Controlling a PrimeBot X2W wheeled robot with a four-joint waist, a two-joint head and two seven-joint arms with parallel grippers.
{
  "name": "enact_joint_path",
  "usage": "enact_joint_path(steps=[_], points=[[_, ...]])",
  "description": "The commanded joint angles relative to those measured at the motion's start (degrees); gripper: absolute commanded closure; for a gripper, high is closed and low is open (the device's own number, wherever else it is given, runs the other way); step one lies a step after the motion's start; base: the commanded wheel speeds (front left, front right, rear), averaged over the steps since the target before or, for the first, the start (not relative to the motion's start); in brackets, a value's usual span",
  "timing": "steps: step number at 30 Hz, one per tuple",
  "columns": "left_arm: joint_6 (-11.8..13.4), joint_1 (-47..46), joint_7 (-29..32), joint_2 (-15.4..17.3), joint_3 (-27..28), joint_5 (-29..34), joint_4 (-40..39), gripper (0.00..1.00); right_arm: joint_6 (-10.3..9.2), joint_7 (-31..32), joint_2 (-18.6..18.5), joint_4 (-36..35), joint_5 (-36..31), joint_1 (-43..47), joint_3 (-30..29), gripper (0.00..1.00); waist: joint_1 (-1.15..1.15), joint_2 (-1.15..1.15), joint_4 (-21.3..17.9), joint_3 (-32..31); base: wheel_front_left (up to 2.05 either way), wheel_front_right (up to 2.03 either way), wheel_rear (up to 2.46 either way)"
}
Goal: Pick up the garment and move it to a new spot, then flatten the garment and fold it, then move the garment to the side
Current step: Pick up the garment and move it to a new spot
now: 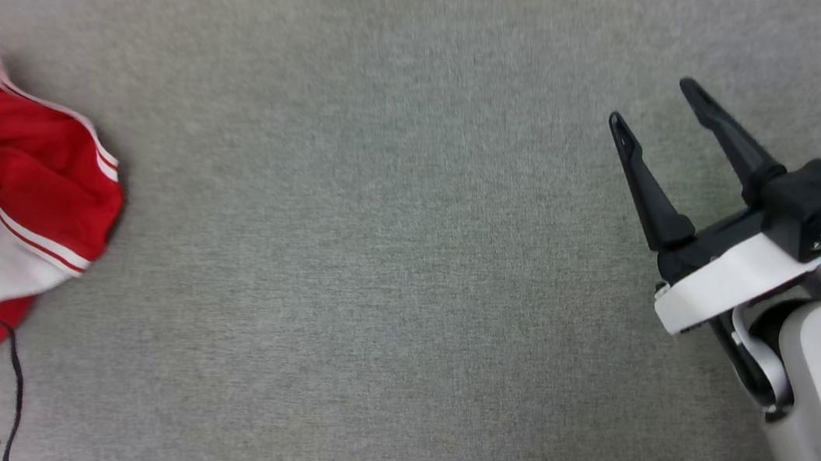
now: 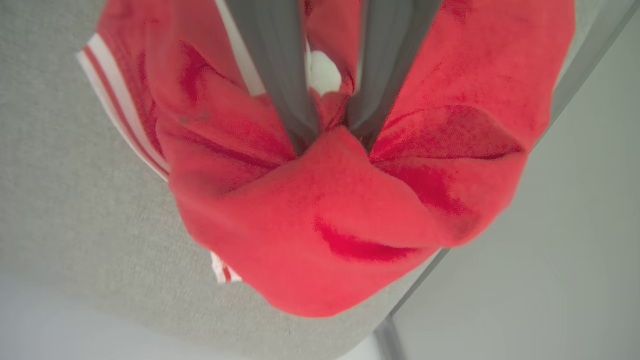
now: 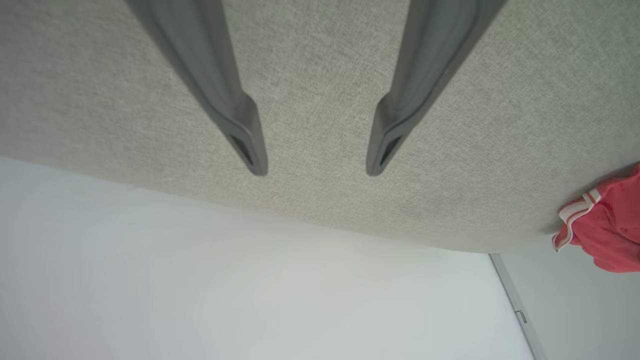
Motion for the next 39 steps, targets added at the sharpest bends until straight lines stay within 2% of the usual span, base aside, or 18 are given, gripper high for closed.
enact_joint_path(steps=[1, 6, 12, 16, 24, 29, 30, 34, 39], points=[[0.16, -0.29, -2.71, 0.63, -0.43, 1.13, -0.64, 1.0, -0.06, -0.15, 0.34, 0.71, 0.47, 1.54, -0.17, 0.0, -0.01, 0.0, 0.35, -4.23, 0.0, 0.0, 0.0], [-0.65, -1.79, -13.61, 0.14, -2.19, 3.73, -2.68, 1.0, -0.06, -0.7, 0.97, 2.53, 1.87, 4.35, -2.06, 0.0, -0.01, 0.0, 0.58, -10.85, 0.0, 0.0, 0.0], [-1.32, -1.97, -21.48, -2.02, -5.9, 6.78, -6.15, 1.0, -0.06, -1.08, 1.29, 3.7, 2.52, 7.88, -3.84, 0.0, -0.01, 0.0, -1.37, -18.15, 0.0, 0.0, 0.0], [-2.02, -0.01, -21.9, -5.11, -8.55, 6.96, -9.44, 1.0, -0.06, -0.54, 1.32, 3.72, 4.04, 10.43, -4.4, 0.0, -0.01, 0.0, -3.85, -22.21, 0.0, 0.0, 0.0], [-2.89, 6.4, -18.14, -12.14, -13.15, 4.46, -18.91, 1.0, -0.06, 1.55, 1.25, 1.98, 4.59, 14.5, -5.53, 0.0, -0.01, 0.0, -11.41, -26.63, 0.0, 0.0, 0.0], [-3.36, 12.11, -16.79, -17.23, -16.74, 2.68, -24.69, 1.0, -0.06, 2.84, 1.26, 0.11, 4.8, 16.14, -6.38, 0.0, -0.01, 0.0, -15.85, -25.98, 0.0, 0.0, 0.0], [-3.36, 12.11, -16.79, -17.23, -16.74, 2.68, -24.69, 1.0, -0.06, 2.84, 1.26, 0.11, 4.8, 16.14, -6.38, 0.0, -0.01, 0.0, -15.85, -25.98, 0.0, 0.0, 0.0], [-3.42, 17.79, -17.16, -20.83, -19.9, 1.76, -26.95, 1.0, -0.06, 3.4, 1.27, -0.97, 6.23, 17.06, -6.83, 0.0, -0.01, 0.0, -18.23, -24.46, 0.0, 0.0, 0.0], [-3.6, 25.08, -18.63, -23.3, -24.56, 1.56, -25.48, 1.0, -0.06, 3.8, 1.27, -1.94, 6.21, 17.34, -6.72, 0.0, -0.01, 0.0, -19.37, -22.43, 0.0, 0.0, 0.0]])
